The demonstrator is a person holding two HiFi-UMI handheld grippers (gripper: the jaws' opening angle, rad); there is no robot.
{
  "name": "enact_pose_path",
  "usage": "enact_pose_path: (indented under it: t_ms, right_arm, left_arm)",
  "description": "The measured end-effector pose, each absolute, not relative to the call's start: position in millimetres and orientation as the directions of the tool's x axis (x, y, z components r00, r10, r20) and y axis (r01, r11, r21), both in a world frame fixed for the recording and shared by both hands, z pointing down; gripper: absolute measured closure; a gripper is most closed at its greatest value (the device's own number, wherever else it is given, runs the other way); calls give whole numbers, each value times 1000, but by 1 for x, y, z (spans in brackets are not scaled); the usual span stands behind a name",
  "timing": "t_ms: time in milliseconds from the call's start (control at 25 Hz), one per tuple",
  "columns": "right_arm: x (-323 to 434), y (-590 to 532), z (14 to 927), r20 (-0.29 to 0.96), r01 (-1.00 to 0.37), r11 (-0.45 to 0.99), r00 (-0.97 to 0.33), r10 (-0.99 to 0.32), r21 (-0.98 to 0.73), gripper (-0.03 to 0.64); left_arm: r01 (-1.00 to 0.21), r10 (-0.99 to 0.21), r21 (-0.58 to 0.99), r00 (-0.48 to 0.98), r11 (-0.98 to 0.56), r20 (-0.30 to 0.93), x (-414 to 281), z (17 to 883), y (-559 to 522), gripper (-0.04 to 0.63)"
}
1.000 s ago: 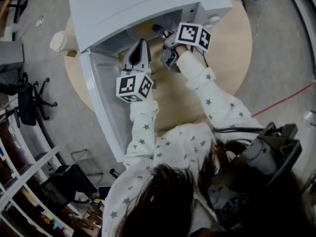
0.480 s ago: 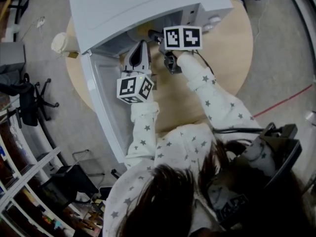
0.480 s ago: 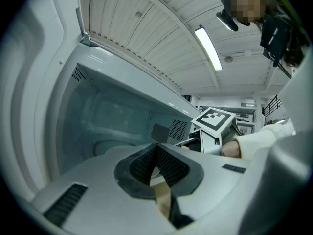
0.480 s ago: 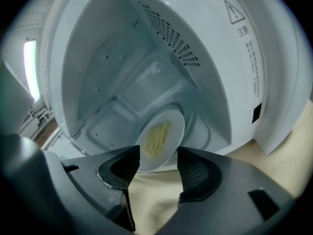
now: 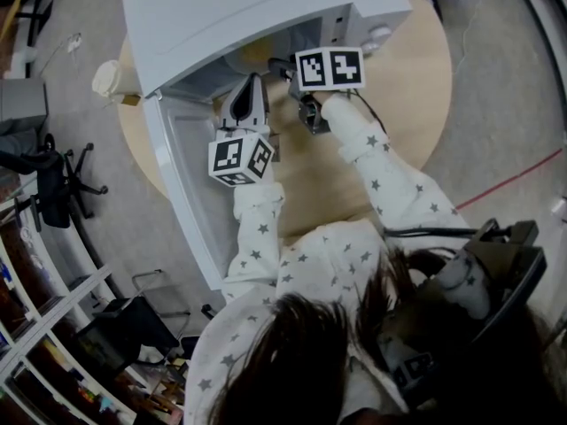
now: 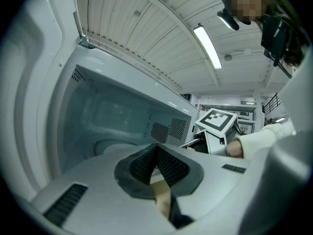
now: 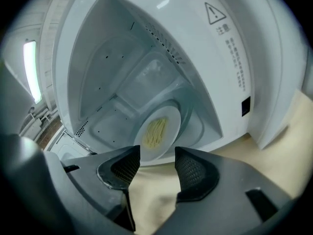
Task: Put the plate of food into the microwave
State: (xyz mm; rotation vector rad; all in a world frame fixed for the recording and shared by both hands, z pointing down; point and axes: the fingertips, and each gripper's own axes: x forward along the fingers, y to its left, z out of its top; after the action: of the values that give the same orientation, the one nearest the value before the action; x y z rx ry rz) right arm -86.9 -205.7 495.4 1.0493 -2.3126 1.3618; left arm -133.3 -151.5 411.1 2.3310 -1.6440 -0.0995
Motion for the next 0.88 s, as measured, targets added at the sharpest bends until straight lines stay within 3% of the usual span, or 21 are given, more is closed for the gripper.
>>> enact_pose_path:
  t_ms: [360,440,640,880]
  right_arm:
    - [-102,-197,466,374,-509,325,-838,-397,-797,394]
    - [-102,-196,459,341,-479,328,-852,-398,-814,467]
    - [-103,-194,445,296,-443,364,-871,-393,-819,577]
    - [-103,-187,433,247,-392,396,-896,-368,-830,611]
  left_arm:
    - [-916,-933,256,344,-309,103,-136,411,-155,594]
    - [-916,-933,252,345,-312,99,-135,410,-156,594]
    - [-918,-935,243,344,-315,88,-136,406,-158,594]
    - [-917,-933,232,350,-324,82,-134,405,-157,594]
